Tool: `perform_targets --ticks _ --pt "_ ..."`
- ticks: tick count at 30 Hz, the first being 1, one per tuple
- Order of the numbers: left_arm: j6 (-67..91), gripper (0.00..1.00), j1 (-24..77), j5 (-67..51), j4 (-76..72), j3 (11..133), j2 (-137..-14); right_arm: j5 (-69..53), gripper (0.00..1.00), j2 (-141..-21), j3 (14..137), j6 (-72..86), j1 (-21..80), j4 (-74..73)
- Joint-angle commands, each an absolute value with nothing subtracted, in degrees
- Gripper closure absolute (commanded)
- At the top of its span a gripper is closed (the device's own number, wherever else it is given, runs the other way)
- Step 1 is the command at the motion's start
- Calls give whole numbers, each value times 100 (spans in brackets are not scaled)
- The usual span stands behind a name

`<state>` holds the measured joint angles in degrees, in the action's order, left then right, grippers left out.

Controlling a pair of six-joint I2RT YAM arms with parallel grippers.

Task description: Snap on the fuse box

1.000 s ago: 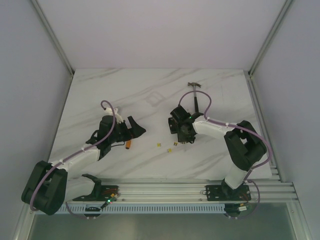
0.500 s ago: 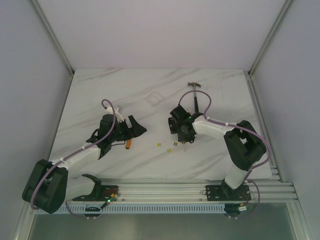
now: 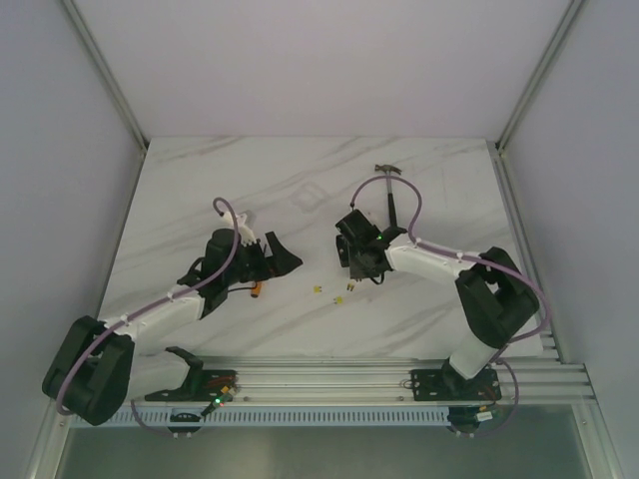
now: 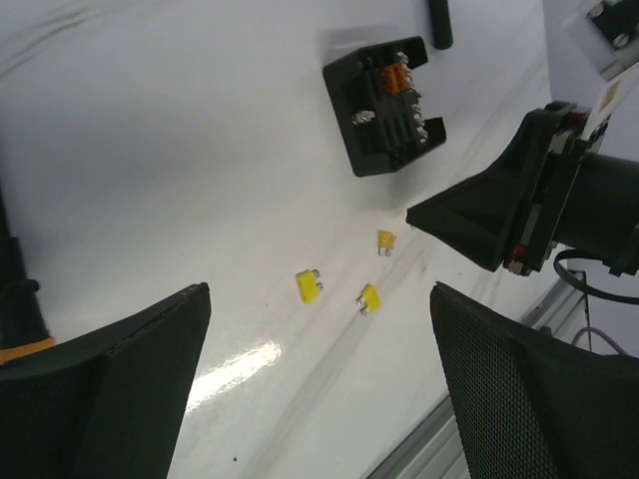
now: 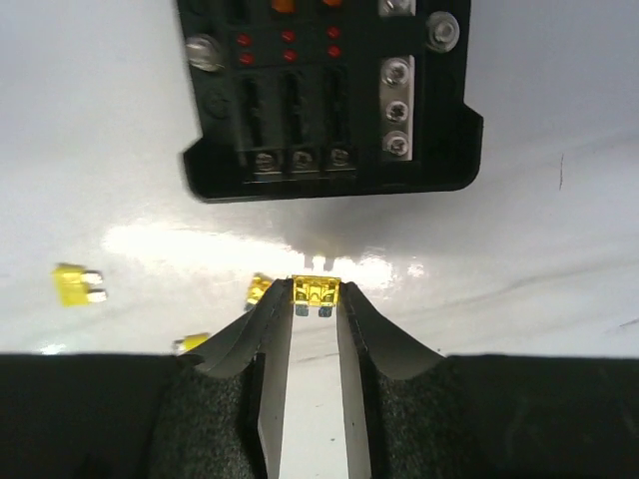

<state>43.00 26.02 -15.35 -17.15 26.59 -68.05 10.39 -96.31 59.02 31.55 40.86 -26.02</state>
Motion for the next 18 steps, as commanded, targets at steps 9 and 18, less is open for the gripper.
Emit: perform_targets --ticks 9,18 --pt "4298 8 3391 -232 -4041 1965 -6308 1310 78 -8264 5469 3832 4438 -1148" --pt "3544 33 4443 1069 -4867 1745 -5994 1368 78 -7848 5267 4312 4676 -374"
